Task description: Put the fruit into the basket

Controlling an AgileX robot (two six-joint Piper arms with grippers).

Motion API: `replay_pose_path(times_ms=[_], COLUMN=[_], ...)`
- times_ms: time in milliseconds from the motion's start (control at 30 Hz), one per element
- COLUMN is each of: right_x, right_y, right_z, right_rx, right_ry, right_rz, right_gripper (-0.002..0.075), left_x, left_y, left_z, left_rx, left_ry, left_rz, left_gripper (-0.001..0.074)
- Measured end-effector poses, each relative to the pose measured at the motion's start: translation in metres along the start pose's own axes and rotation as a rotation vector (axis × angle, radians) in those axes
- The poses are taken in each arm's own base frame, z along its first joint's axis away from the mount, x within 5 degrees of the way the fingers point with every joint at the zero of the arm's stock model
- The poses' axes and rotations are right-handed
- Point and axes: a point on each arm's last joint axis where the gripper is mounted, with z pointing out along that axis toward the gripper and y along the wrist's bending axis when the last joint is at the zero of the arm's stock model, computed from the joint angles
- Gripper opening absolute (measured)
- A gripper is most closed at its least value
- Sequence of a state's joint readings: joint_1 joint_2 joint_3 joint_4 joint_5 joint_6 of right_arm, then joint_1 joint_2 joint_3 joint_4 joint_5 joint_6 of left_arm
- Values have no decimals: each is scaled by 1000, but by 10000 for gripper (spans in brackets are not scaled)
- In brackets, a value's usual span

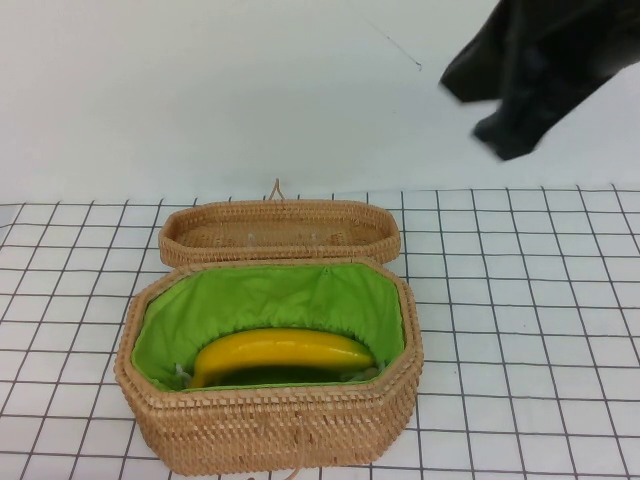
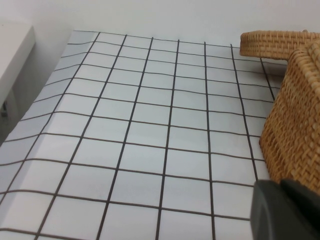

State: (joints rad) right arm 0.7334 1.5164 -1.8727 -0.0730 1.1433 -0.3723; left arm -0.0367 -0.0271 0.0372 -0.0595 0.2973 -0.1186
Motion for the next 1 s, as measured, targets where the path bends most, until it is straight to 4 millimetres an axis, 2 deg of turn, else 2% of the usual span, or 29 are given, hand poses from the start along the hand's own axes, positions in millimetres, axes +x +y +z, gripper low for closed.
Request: replay_pose_path(times_ms=[133, 300, 367, 400, 500, 600, 667, 767, 867, 1000], right_x=[19, 65, 97, 115, 173, 229, 267, 312, 341, 370], right_y=[5, 16, 20, 24, 34, 53, 70, 91, 105, 118], right_z=[-24, -55, -63, -60, -69, -74, -72, -60, -50, -32], right_rx=[58, 165, 231, 252, 379, 519, 620, 750, 840, 856], right_ry=[-128, -348, -437, -447, -556, -637, -635, -564, -470, -309], right_rz=[-6, 27, 89, 122, 270, 370, 405, 465, 533, 619], right_gripper=[-1, -1, -1, -1, -1, -1, -1, -1, -1, -1], left_x=[0, 0, 0, 0, 0, 0, 0, 0, 0, 0], left_y=[0, 0, 0, 0, 0, 0, 0, 0, 0, 0], left_z=[0, 0, 0, 0, 0, 0, 0, 0, 0, 0], left_rx=[0, 0, 0, 0, 0, 0, 0, 0, 0, 0], left_ry=[0, 0, 0, 0, 0, 0, 0, 0, 0, 0], left_rz=[0, 0, 0, 0, 0, 0, 0, 0, 0, 0], left_gripper=[1, 1, 1, 1, 1, 1, 1, 1, 1, 1])
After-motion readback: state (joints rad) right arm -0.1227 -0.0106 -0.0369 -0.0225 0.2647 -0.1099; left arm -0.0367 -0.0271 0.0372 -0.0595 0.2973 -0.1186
